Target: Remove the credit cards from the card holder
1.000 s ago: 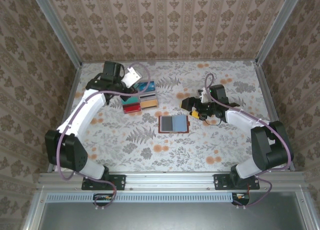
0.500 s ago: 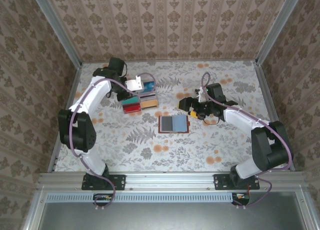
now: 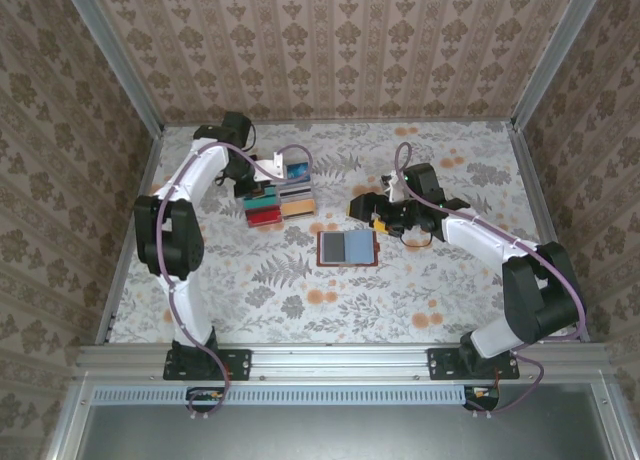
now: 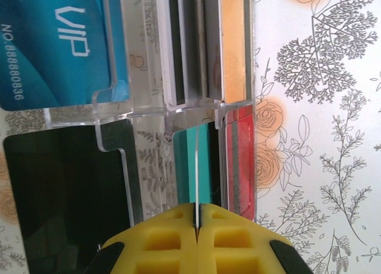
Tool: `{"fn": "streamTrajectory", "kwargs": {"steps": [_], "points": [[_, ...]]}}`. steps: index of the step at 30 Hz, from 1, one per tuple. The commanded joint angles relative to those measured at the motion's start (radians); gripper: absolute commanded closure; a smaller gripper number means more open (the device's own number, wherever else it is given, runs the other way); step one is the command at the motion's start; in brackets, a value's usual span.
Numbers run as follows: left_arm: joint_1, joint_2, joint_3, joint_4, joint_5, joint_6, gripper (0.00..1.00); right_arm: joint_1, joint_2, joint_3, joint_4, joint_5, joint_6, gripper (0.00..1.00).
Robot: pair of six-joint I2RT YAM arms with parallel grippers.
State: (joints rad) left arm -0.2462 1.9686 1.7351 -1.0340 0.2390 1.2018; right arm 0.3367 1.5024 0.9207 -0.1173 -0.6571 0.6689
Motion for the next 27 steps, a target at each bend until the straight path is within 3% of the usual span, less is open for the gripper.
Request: {"fn": "streamTrajectory", "kwargs": {"steps": [1,14,27], "points": [[0.006,0.013,0.012,-0.040,0.040,0.043,1.00,0.008,0.007,0.030,-0.030,0.027,0.018,0.00],[0.013,0.047,-0.006,0.002,0.029,0.029,1.00,0.016,0.006,0.023,-0.039,0.054,0.037,0.00],[0.015,0.012,-0.117,0.150,-0.034,0.013,0.76,0.018,0.013,0.023,-0.018,0.046,0.050,0.00]]}}
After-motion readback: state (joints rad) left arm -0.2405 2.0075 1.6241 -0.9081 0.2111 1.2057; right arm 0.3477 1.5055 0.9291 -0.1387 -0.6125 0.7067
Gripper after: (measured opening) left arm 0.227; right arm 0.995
